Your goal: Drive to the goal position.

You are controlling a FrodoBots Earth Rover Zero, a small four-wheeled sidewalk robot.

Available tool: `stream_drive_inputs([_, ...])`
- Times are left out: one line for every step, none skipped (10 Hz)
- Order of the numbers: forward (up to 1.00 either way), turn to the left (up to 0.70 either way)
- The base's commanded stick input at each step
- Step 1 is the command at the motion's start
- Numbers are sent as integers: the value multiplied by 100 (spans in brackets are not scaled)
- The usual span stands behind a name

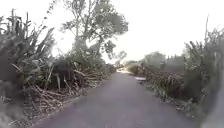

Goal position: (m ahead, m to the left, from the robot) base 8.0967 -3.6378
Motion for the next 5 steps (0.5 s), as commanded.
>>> stream_drive_inputs([50, -17])
stream_drive_inputs([50, -29])
stream_drive_inputs([50, -40])
stream_drive_inputs([50, -49])
stream_drive_inputs([50, -49])
